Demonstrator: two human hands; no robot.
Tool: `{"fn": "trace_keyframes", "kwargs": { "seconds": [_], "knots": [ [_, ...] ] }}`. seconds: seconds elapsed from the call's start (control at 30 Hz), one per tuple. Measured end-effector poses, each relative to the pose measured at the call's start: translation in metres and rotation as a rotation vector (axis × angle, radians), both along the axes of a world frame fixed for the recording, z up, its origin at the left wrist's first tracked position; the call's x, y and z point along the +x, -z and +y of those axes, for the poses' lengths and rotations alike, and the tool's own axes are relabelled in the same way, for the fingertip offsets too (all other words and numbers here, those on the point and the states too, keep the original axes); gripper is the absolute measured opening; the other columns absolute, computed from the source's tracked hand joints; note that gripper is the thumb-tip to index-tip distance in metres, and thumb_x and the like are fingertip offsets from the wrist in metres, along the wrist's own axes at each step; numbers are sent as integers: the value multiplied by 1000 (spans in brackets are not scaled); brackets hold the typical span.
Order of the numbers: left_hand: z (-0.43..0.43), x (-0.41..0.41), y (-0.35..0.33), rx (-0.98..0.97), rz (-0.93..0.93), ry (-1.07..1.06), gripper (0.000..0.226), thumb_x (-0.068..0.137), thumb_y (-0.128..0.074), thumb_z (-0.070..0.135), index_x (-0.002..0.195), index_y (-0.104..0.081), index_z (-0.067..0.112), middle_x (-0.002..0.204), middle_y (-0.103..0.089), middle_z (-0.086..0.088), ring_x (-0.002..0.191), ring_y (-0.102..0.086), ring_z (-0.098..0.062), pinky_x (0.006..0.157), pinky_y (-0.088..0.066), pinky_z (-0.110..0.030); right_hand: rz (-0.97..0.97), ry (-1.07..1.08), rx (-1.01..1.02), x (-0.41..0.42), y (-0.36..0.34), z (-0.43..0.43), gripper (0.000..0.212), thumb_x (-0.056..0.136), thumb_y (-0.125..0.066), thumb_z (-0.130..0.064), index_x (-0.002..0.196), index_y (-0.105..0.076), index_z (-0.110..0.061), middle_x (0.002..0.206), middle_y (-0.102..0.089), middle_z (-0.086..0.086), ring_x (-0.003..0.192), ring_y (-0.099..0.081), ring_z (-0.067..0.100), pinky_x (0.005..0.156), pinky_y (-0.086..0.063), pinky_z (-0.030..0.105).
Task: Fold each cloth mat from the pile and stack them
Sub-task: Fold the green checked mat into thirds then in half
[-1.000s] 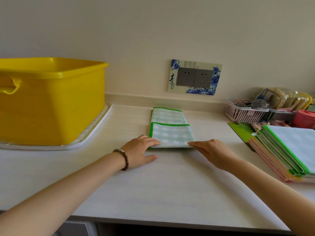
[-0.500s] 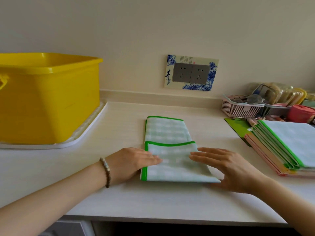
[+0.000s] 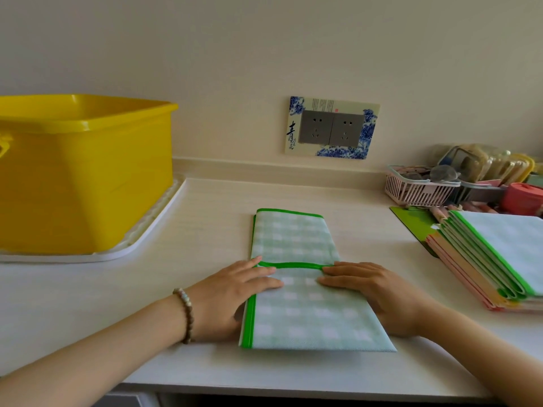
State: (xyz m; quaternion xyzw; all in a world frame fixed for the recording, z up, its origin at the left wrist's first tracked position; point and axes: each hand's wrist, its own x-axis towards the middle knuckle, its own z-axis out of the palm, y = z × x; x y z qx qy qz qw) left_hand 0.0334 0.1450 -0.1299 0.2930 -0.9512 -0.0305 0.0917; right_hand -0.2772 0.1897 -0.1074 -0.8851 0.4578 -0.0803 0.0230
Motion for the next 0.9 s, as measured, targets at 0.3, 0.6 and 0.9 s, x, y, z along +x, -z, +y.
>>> {"fn": "trace_keyframes", "kwargs": {
  "seconds": [0.3,0.6,0.9],
  "knots": [
    [-16,-5,-5,70,223,-189,43,96,-48,19,138,-44,26,143,-43,8,131,-39,-4,102,-16,-2,-353,152,63,-5,4,-16,36,84,-65,-30,116,-61,-44,122,-57,-30,114,-52,-12,99,-40,12],
    [-37,-18,-12,283,682,-495,20,80,-72,32,83,-73,12,79,-74,3,74,-67,-7,74,-52,-24,-886,380,64,12,11,-46,29,79,-62,-40,61,-65,-18,49,-51,-12,50,-35,-1,50,-30,19],
    [-59,-26,-13,370,689,-629,54,71,-80,25,115,-53,13,80,-67,-1,69,-61,-13,72,-50,-29,-868,619,120,18,9,-71,17,81,-73,-23,66,-64,-20,50,-62,-8,41,-51,1,56,-45,21]
  ]
}}
